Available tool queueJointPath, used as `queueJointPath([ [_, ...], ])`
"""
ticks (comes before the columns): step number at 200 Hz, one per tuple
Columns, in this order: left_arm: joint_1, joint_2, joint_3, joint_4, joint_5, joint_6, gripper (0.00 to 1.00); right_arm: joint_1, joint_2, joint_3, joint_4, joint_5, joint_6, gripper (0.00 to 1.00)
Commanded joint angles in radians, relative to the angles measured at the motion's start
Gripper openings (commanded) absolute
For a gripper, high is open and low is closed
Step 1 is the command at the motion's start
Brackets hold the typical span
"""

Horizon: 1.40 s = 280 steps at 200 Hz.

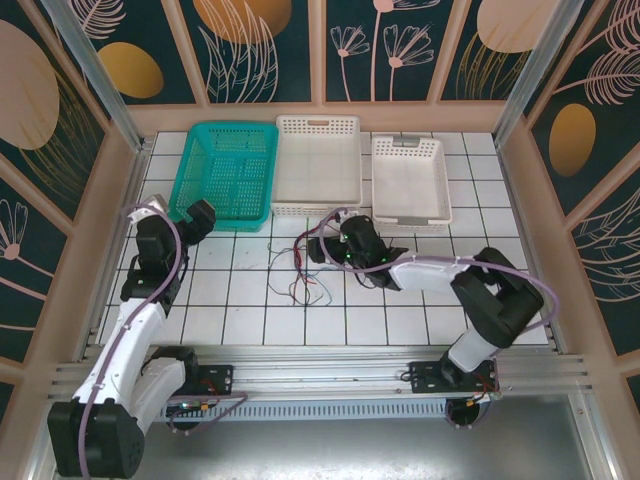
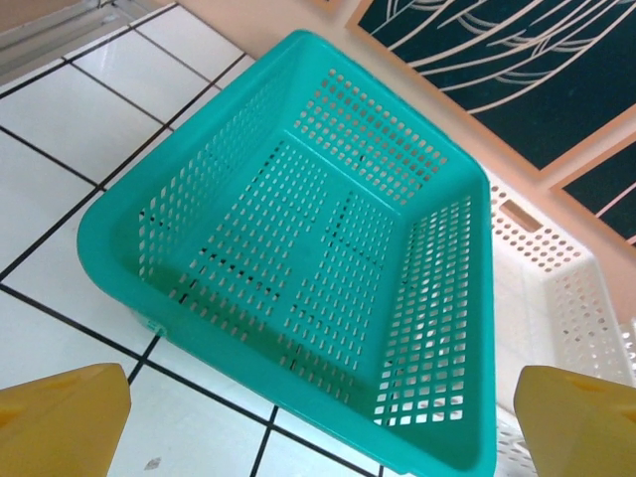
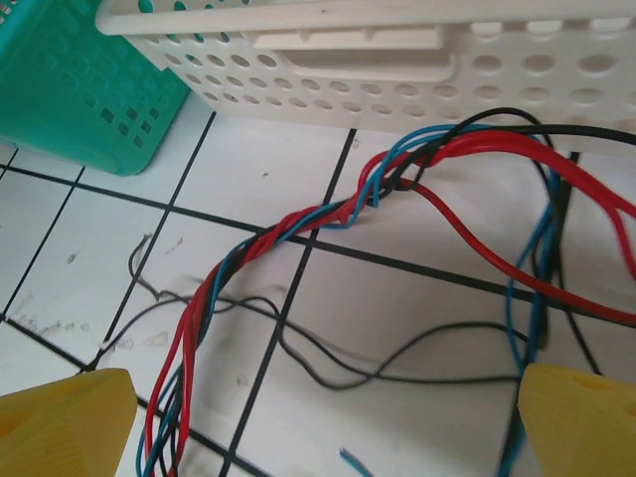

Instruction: Untangle the cables

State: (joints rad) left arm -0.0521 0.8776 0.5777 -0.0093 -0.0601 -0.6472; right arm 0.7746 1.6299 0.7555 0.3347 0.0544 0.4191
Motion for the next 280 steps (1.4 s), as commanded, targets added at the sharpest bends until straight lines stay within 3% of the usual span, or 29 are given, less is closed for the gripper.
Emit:
queueJointPath([
  [1,-0.003,0.04,0.051,-0.044,0.03,0.035,0.99,0.006,0.082,0.06,0.126,0.022,0.034,0.97],
  [54,-0.009,0.064,0.074,-0.072,0.025,0.055,0.99,0.008,0.26,0.173,0.193,-0.002,0.037,0.89],
  [114,-0.025,0.058,0.073,-0.073,0.013,0.069,0.99,0.008,0.367,0.222,0.226,0.059,0.057,0.84],
  [160,-0.039,0.057,0.074,-0.078,-0.006,0.082,0.99,0.008,0.386,0.178,0.317,0.07,0.109,0.72],
  [191,-0.045,0.058,0.076,-0.083,-0.013,0.092,0.98,0.009,0.408,0.164,0.392,0.055,0.13,0.58],
  [280,-0.069,0.066,0.083,-0.092,-0.023,0.116,0.99,0.012,0.434,0.16,0.422,0.045,0.123,0.28],
])
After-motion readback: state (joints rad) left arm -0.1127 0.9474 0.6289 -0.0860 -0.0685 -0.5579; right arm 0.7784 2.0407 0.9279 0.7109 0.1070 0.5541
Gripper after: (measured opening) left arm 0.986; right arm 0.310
